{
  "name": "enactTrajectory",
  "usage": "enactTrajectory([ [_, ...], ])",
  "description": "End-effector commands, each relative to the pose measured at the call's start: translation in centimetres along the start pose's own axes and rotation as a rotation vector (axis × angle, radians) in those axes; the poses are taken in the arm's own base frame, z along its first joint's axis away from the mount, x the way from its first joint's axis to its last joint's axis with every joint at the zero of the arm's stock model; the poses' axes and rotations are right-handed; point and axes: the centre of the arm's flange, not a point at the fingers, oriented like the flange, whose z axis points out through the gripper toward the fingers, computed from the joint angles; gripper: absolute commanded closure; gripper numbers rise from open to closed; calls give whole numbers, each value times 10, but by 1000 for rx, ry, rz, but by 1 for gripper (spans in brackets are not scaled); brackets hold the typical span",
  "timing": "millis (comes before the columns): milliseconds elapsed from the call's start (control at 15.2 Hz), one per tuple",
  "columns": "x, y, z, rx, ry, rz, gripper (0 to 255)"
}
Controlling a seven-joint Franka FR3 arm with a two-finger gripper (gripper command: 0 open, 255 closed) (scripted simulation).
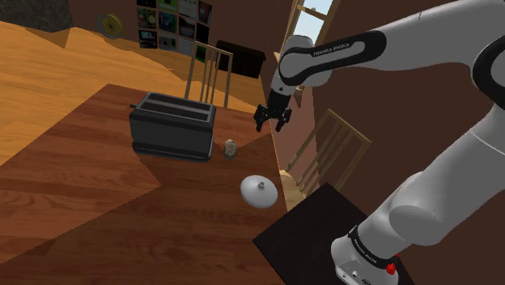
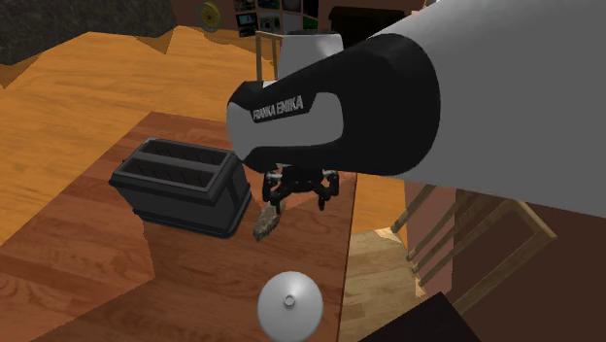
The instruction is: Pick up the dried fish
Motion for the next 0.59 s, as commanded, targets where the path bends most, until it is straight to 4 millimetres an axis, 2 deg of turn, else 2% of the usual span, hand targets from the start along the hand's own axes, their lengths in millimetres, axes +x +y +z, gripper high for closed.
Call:
enactTrajectory([
  [0, 23, -4, 20, 14, -10, 17, 0],
  [528, 100, -24, 94, 67, -54, 82, 0],
])
